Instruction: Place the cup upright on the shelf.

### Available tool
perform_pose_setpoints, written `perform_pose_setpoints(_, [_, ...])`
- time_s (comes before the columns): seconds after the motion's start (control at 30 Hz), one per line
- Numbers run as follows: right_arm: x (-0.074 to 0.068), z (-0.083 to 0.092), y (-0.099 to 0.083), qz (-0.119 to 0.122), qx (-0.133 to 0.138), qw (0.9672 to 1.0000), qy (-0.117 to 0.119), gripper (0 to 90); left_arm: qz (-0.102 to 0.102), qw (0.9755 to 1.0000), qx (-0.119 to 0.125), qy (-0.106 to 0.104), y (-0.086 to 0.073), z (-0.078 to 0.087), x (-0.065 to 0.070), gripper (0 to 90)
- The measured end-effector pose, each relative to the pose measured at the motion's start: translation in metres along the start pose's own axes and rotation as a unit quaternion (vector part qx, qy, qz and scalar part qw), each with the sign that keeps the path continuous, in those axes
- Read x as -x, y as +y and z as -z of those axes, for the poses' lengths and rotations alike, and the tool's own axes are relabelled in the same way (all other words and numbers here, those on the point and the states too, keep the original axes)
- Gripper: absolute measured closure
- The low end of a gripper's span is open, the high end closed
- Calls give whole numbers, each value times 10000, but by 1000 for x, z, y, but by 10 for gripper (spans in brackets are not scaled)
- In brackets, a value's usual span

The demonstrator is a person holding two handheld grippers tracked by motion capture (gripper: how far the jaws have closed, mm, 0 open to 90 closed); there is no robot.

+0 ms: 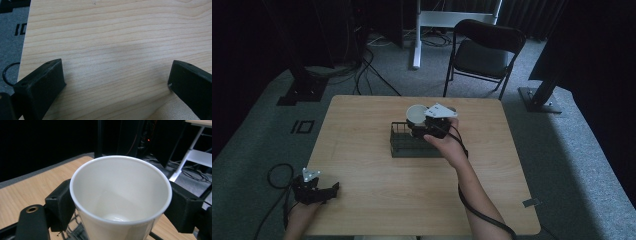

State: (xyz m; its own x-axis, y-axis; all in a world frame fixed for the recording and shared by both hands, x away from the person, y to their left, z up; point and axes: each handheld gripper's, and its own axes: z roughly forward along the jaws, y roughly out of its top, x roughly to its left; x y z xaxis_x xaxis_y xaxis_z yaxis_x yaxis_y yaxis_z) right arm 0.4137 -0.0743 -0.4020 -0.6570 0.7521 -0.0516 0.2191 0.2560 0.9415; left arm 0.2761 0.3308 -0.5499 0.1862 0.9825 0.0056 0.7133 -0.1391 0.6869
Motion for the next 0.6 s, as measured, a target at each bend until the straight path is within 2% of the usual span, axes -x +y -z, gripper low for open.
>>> perform_pose_setpoints(0.3, [14,-5,-16,-195,-136,9996,-130,193,2,10000,1,0,0,0,0,8])
perform_pose_setpoints(0.37, [14,-6,-18,-206,-135,9996,-109,193,1,10000,3,0,0,0,0,8])
perform_pose_setpoints(0.4, [15,-7,-21,-300,-129,9994,-61,193,0,10000,0,0,0,0,0,8])
perform_pose_setpoints(0.6, [15,-13,-28,-241,-255,9993,-106,193,1,10000,3,0,0,0,0,8])
